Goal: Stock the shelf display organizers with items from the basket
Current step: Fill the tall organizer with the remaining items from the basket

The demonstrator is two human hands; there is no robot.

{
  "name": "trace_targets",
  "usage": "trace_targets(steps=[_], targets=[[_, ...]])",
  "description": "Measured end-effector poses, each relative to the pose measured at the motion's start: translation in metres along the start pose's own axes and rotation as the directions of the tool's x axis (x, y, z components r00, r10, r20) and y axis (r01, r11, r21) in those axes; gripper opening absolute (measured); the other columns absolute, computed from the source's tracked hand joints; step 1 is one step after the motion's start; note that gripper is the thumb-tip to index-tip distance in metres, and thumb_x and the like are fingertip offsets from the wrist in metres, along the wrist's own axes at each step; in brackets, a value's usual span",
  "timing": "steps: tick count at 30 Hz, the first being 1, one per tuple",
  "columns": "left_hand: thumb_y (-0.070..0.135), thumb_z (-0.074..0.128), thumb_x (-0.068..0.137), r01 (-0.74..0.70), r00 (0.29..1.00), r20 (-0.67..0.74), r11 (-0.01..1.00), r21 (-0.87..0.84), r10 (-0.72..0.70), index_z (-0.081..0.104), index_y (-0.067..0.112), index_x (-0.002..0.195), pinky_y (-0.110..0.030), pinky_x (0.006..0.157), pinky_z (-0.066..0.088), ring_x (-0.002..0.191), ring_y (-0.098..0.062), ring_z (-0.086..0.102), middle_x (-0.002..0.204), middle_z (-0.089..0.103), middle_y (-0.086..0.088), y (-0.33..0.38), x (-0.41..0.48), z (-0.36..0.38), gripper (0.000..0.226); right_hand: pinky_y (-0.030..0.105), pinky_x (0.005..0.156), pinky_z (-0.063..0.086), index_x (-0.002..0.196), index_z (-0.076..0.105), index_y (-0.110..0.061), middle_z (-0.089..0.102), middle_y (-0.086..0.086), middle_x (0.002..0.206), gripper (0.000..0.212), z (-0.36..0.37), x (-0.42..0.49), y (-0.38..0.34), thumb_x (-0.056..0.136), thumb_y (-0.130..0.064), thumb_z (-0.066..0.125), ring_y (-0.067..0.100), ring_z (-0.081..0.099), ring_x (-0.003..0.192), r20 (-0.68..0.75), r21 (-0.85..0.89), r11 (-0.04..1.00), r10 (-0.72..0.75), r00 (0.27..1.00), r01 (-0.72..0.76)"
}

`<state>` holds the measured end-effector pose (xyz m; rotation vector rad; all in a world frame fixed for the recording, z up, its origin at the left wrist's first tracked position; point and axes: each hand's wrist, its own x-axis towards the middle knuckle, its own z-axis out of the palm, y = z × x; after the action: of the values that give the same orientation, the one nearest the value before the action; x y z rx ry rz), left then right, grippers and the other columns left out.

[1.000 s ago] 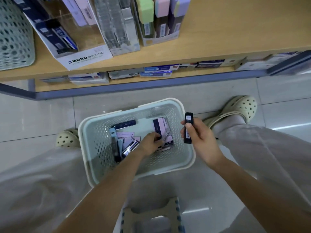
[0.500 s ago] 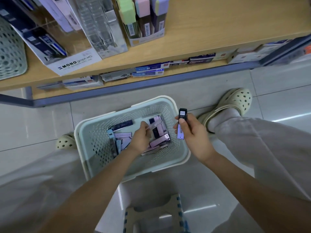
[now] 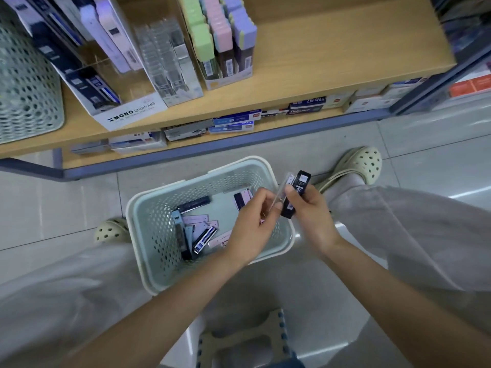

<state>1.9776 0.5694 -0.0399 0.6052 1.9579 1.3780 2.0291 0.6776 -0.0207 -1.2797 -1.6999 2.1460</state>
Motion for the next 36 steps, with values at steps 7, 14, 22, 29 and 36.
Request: trace_targets(steps=[7,14,22,29,36], targets=[[0.001,0.041,0.096,0.172,0.963,0.169,0.96,0.22,-0.211,0.058,0.012,0.104,-0.022,0.082,0.042,0.087,-0.013,0.055,0.098,0.059,0.0,-0.067,0.016,-0.01,0.022,0.036,0.087,0.046,0.11,0.05,-0.012,0.06,0.016,0.105,0.013,-0.024,0.018,0.008,0.098,-0.014,0.045,0.022,0.058,0.096,-0.148,-0.026,0.998,0.048,0.988,-0.052],[0.002,0.055,0.091,0.184,0.705,0.566,0.881,0.436,-0.427,0.059,0.01,0.122,-0.016,0.096,0.035,0.114,-0.017,0.052,0.127,0.056,-0.007,-0.12,0.039,-0.004,0.032,0.028,0.079,0.05,0.103,0.054,-0.008,0.064,0.008,0.092,0.01,-0.035,0.022,0.021,0.097,-0.009,0.047,0.017,0.061,0.083,-0.11,-0.046,0.991,0.12,0.987,-0.126],[0.02,0.07,0.083,0.023,0.717,0.601,0.874,0.485,-0.353,0.067,0.015,0.101,-0.025,0.091,0.042,0.1,-0.016,0.057,0.11,0.062,-0.002,-0.143,0.05,-0.008,0.019,0.024,0.073,0.052,0.097,0.053,-0.015,0.063,0.006,0.092,0.009,-0.036,0.028,0.029,0.097,-0.009,0.047,0.013,0.062,0.081,-0.11,-0.043,0.982,0.177,0.978,-0.183],[0.025,0.036,0.101,0.326,0.837,0.348,0.896,0.301,-0.422,0.046,0.01,0.102,-0.03,0.072,0.042,0.072,-0.016,0.051,0.086,0.056,-0.003,-0.115,0.027,-0.007,0.018,0.03,0.084,0.051,0.105,0.052,-0.009,0.064,0.013,0.098,0.01,-0.027,0.026,0.023,0.097,-0.014,0.048,0.02,0.063,0.088,-0.147,-0.155,0.982,0.089,0.985,-0.112],[0.017,0.04,0.1,0.191,0.98,-0.046,0.98,-0.059,-0.194,0.054,0.003,0.095,-0.026,0.071,0.039,0.07,-0.009,0.043,0.078,0.044,0.003,-0.044,0.017,-0.016,0.021,0.02,0.061,0.05,0.088,0.058,-0.008,0.062,0.0,0.071,0.011,-0.013,0.006,0.007,0.096,-0.008,0.05,0.008,0.058,0.067,0.032,-0.131,0.991,0.04,0.999,-0.035]])
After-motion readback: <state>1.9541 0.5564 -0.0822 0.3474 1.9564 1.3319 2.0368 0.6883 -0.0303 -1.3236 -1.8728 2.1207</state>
